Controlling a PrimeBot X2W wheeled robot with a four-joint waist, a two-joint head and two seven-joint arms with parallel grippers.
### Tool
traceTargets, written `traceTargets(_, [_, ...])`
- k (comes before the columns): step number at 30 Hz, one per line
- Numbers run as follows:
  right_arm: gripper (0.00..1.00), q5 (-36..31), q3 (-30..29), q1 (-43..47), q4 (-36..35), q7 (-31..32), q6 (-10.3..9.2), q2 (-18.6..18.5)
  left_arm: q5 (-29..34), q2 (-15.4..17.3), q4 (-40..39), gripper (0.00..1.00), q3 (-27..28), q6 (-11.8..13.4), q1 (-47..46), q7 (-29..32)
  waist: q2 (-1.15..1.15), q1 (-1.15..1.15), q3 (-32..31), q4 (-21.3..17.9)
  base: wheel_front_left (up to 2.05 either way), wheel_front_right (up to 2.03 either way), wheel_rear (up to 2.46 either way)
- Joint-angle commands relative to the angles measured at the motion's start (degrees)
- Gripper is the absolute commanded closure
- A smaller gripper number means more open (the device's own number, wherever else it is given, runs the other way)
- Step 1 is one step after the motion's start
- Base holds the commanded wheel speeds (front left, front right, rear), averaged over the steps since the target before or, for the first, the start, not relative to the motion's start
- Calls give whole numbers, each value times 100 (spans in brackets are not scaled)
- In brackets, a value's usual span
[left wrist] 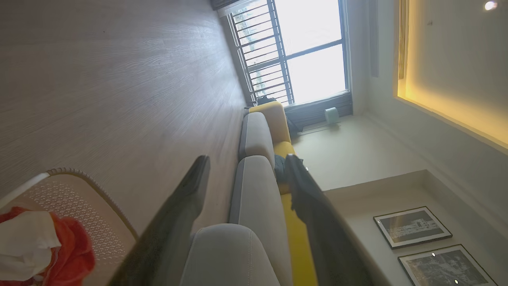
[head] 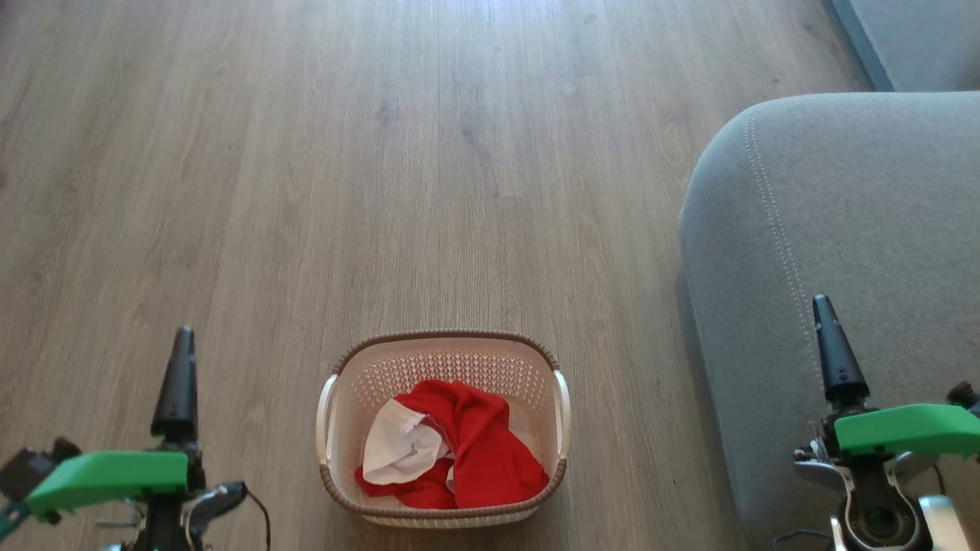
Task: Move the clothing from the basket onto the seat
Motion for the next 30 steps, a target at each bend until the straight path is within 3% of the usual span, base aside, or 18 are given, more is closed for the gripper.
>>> traceTargets(1, [0,-225,77,-307,-286,-70,0,-31,170,51,-307,0,137,-20,-331,-71,0,0,0,5,0,0,0])
traceTargets(7, [0,-784,93,-357,-505,-170,0,-35,614,53,-572,0,226,21,-403,-171,0,0,2,13,0,0,0])
traceTargets(12, [0,-1506,277,-405,-720,-253,0,-39,1147,55,-829,0,45,209,-412,-253,0,0,15,12,0,0,0])
traceTargets(24, [0,-2720,425,-470,-1029,-453,0,-47,2894,60,-1309,0,-856,837,-462,-453,0,0,74,64,0,0,0])
traceTargets(30, [0,-3138,530,-452,-964,-537,0,-51,3607,62,-1245,0,-1223,990,-460,-536,0,0,66,76,0,0,0])
